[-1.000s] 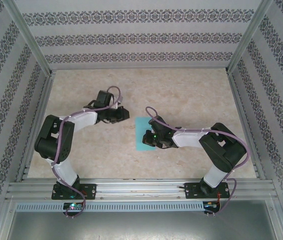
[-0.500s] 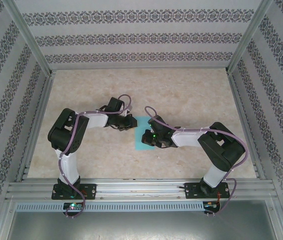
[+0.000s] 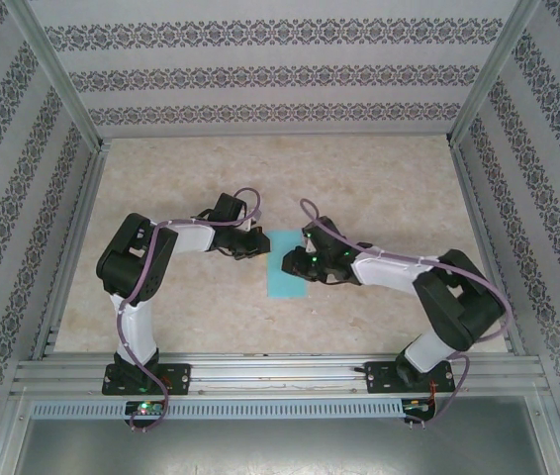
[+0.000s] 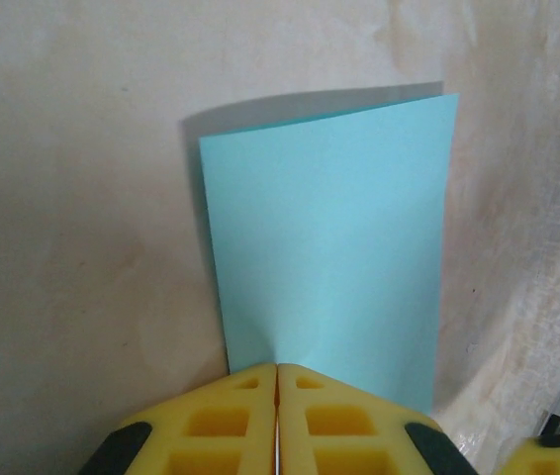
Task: Fold a paper plane with a square sheet of paper (fold left side to right side)
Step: Fold the triangle a second time at the center of the table.
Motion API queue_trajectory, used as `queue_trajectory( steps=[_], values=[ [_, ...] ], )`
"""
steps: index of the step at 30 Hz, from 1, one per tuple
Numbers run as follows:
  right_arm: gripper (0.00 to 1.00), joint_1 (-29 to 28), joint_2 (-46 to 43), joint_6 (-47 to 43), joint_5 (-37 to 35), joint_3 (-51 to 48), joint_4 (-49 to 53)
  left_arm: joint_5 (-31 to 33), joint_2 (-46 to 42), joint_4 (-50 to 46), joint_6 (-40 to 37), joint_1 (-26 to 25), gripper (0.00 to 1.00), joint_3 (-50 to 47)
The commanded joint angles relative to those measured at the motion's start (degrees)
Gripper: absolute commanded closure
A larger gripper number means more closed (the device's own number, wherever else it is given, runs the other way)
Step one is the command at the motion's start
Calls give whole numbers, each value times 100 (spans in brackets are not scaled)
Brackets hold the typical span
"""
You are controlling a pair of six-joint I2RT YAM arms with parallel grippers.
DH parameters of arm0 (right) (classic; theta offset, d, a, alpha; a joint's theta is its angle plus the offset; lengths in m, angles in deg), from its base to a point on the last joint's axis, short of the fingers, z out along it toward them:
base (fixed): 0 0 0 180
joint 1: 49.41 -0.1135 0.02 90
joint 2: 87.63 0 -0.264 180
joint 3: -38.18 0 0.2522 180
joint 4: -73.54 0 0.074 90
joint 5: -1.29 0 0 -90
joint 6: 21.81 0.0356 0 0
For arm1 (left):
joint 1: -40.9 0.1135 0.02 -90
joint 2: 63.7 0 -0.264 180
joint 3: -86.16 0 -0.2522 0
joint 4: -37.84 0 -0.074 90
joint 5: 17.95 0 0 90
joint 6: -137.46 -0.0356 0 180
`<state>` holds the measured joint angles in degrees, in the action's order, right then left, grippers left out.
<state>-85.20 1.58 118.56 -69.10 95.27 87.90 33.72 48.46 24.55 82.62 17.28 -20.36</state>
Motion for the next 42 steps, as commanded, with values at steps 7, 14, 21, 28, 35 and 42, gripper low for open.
queue_trajectory(
  steps=[7,14,21,28,35,42],
  values=[
    [61,313,-535,-166,546,-655,652,336,165,-245,-58,-45,92,-303],
    [61,223,-408,-96,602,-774,582,272,116,-138,21,-42,93,-357],
    [61,226,-541,-65,322,-783,605,-151,-317,51,166,-42,86,-227],
    [61,225,-479,-122,288,-785,617,-105,-921,-243,114,-46,84,-286],
    [62,246,-467,-182,157,-791,719,-210,-1114,-278,226,-245,89,-756],
    [63,240,-348,-229,165,-756,751,-348,-849,47,413,-389,91,-842]
  ],
)
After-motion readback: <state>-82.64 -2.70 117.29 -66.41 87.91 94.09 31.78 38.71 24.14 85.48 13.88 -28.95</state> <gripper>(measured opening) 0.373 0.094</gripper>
